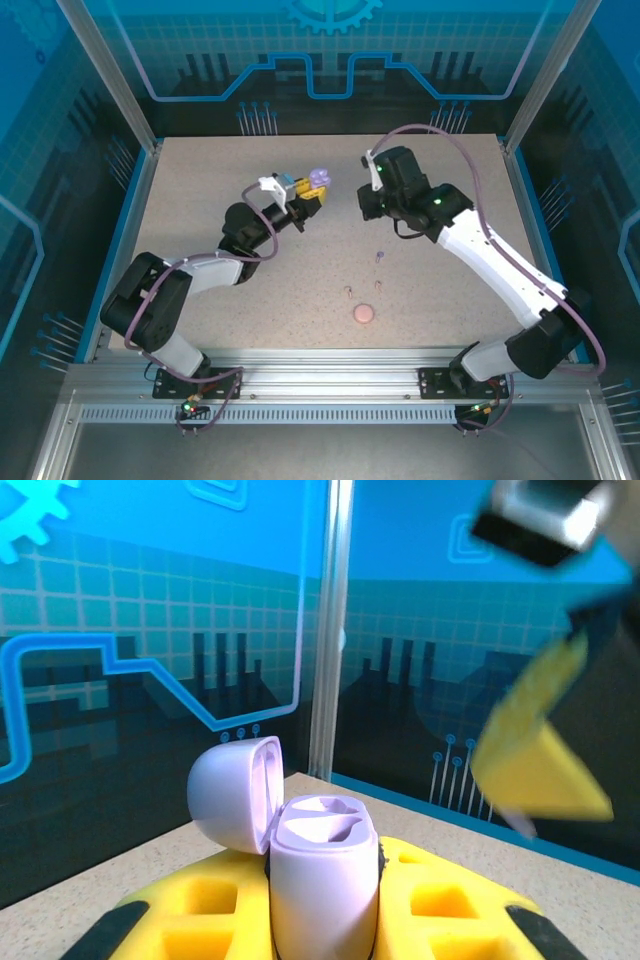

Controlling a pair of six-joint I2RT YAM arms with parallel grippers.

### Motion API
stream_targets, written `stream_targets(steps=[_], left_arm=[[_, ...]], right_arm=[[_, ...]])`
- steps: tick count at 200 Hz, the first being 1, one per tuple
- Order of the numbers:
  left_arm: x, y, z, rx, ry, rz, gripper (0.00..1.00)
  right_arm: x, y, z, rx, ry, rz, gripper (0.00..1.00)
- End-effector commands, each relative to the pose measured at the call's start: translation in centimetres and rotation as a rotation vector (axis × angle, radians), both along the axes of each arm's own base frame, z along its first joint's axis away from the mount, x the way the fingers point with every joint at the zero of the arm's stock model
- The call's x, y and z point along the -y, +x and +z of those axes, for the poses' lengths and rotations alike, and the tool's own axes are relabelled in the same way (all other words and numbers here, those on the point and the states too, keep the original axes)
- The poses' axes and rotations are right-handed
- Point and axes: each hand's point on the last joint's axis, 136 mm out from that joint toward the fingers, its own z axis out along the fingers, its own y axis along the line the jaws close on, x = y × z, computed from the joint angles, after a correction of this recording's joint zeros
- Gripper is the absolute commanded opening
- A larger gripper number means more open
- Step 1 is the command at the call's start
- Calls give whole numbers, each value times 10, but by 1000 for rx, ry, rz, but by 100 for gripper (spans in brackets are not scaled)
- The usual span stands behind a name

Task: Insert the wireless bluetooth earbuds into the charging case

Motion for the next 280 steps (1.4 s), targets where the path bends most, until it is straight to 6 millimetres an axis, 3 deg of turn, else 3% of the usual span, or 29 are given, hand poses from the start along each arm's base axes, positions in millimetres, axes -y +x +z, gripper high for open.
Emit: stream_targets(steps=[1, 41, 78, 149, 280], left_arm=[[13, -7, 31, 158, 33, 34, 0], [36, -10, 52, 296, 55, 103, 0], [51, -5, 62, 369, 79, 142, 0], [55, 2, 69, 367, 55, 158, 0], [56, 3, 64, 317, 36, 143, 0]], right_arm=[[3, 5, 64, 179, 56, 17, 13], [-2, 1, 119, 327, 152, 55, 14], [-10, -3, 136, 410, 209, 99, 14], [-20, -12, 130, 518, 237, 177, 14], [-26, -1, 107, 509, 290, 150, 14]])
